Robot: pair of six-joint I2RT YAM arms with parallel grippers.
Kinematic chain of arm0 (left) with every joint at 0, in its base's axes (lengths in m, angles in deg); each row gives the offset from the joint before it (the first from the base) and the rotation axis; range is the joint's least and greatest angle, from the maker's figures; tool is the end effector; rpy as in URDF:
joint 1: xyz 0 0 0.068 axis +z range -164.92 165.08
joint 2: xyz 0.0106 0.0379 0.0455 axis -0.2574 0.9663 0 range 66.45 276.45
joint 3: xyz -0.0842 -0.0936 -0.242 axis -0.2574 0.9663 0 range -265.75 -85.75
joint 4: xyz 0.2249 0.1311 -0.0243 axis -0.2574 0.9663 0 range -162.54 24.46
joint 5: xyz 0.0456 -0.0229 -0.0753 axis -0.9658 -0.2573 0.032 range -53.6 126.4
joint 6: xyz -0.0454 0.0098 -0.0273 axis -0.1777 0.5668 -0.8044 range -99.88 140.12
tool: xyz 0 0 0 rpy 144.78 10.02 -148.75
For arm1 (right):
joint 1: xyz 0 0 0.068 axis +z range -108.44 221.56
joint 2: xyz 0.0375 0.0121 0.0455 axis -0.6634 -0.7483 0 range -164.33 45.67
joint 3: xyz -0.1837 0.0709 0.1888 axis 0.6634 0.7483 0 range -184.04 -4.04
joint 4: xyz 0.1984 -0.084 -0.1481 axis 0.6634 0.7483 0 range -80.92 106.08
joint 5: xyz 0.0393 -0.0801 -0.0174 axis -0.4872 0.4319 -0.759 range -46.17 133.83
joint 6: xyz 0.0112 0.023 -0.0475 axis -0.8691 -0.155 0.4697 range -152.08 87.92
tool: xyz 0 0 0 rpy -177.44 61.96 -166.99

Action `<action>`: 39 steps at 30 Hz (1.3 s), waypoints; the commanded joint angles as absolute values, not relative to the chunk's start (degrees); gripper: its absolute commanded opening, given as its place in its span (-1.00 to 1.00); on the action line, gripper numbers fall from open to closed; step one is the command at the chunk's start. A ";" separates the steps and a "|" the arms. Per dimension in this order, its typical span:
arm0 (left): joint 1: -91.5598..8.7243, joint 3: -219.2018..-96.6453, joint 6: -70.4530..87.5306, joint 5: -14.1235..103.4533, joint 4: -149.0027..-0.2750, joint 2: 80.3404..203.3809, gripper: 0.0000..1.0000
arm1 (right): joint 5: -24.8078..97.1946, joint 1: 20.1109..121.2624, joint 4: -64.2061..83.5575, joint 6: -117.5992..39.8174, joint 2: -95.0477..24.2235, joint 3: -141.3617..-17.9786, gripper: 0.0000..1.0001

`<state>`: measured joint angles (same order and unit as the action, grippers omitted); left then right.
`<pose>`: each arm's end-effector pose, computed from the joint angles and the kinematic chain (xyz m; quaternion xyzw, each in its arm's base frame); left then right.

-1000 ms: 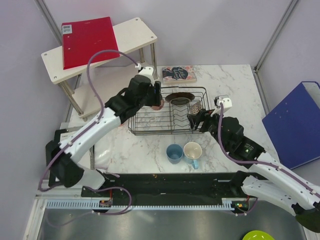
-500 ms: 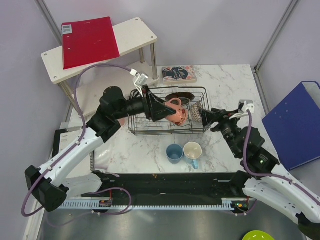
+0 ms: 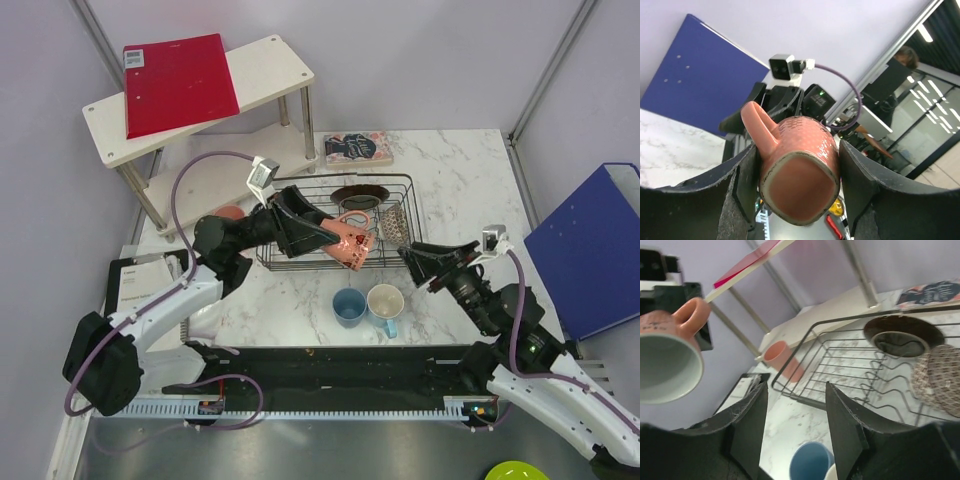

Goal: Unload the mixed dishes from the dish rack
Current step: Place the cup at the center of the board.

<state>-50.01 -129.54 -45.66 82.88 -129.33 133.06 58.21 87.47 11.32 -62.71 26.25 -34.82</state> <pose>0.1865 -0.1625 0.3713 0.2217 0.5083 -0.7434 0.3738 0.0805 0.0704 0.3255 0.0089 0.6504 0.4040 0.6431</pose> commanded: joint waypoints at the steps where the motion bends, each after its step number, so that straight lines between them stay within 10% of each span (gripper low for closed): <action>1: -49.81 -127.24 -55.99 79.65 -148.90 136.50 -0.96 | 44.82 87.61 1.98 -67.40 26.95 -31.64 0.13; 30: -49.90 -126.71 -58.02 80.88 -151.46 140.63 -0.96 | 32.75 87.53 -21.50 -68.20 4.45 -36.47 0.01; 39: -49.81 -125.74 -56.62 81.49 -148.75 139.67 -0.97 | 34.52 87.53 -19.84 -68.03 4.80 -37.61 -0.90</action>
<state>-49.97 -125.46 -56.46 81.48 -145.15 141.74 34.49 87.30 -18.75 -67.76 4.30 -34.14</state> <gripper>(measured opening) 0.654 0.146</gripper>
